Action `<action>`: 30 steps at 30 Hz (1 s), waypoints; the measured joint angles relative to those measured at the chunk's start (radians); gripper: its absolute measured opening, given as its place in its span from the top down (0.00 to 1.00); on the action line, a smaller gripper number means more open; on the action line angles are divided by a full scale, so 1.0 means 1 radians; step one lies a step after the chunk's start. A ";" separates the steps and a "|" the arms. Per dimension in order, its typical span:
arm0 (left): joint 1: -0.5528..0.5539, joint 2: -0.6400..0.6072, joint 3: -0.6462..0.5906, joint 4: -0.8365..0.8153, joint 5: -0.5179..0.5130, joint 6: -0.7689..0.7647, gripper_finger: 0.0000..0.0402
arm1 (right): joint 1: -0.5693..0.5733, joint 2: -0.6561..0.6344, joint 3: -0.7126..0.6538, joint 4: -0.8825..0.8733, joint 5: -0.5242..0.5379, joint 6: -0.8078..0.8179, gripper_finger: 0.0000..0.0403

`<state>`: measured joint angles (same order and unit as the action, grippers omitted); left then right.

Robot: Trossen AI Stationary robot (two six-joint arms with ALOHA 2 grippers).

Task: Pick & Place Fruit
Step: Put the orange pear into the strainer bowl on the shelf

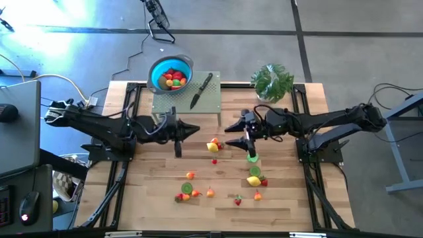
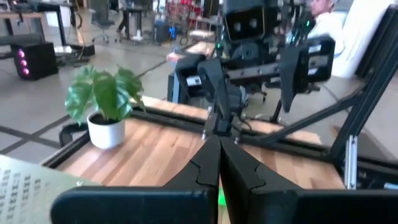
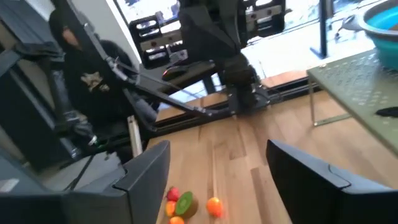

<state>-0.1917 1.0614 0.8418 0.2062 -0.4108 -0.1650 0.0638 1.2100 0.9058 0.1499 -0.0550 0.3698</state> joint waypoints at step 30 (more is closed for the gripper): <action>0.001 -0.226 -0.005 -0.494 0.076 -0.155 0.99 | 0.114 0.000 0.000 0.173 0.296 0.043 0.79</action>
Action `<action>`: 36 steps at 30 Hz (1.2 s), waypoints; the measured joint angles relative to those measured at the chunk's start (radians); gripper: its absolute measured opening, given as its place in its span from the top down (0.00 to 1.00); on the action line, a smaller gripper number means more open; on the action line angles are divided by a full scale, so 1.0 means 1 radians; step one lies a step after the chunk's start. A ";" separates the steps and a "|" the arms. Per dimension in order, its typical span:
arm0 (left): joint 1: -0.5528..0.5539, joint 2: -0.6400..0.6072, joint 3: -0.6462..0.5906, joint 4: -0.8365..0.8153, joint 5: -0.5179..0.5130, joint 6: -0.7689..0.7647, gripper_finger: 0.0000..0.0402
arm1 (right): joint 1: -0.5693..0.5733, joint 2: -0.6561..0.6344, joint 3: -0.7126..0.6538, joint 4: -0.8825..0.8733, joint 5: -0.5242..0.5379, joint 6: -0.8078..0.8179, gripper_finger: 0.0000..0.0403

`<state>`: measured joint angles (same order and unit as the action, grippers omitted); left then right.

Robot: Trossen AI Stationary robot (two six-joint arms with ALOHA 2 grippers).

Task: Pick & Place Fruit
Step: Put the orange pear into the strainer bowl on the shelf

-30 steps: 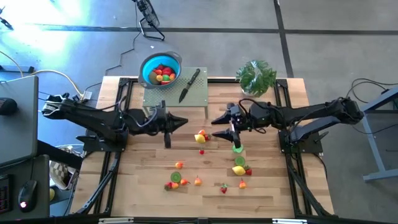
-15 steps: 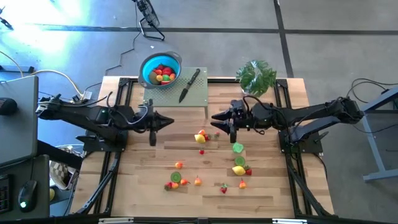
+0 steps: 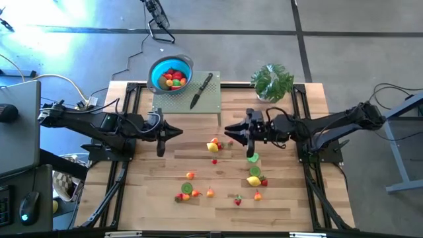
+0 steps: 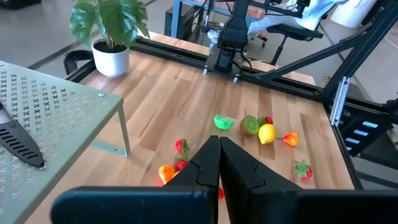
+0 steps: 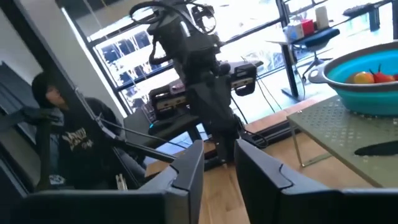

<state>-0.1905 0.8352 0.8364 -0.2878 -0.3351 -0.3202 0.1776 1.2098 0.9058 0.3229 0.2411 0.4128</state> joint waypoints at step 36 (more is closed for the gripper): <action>0.000 0.008 0.001 -0.021 -0.024 0.000 0.99 | 0.017 -0.139 0.000 -0.210 -0.109 -0.155 0.99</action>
